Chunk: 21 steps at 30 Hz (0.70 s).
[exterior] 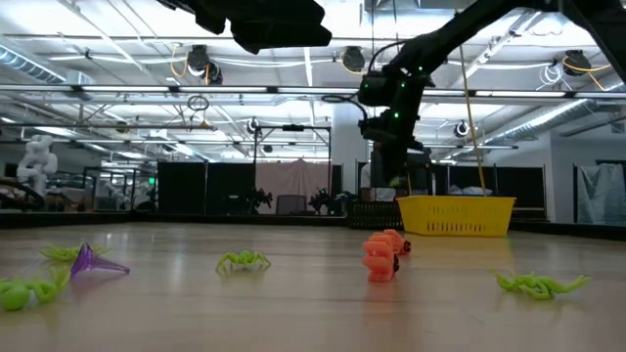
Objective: Sort Halloween decoration
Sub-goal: Put the green spider toy into the black basket
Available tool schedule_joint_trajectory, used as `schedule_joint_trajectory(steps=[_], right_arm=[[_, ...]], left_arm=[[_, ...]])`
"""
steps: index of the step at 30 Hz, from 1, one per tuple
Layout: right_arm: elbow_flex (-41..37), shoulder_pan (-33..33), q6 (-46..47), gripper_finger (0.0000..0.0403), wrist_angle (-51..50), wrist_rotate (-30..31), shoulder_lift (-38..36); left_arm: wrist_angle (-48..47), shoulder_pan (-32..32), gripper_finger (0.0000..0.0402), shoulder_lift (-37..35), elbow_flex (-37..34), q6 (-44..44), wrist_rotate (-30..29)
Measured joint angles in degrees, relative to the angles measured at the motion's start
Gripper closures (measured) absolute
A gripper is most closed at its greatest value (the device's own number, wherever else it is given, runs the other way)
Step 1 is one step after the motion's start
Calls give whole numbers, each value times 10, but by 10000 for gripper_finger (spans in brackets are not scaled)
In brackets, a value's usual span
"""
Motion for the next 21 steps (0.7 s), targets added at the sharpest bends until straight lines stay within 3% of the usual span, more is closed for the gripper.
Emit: schedule_joint_trajectory(steps=[14,21], right_arm=[[0,0,10,401,0,2,48],[0,0,15,352,3,3,48]], left_arm=[[0,0,164,0,0,-3,0],[0,0,164,0,0,-3,0]])
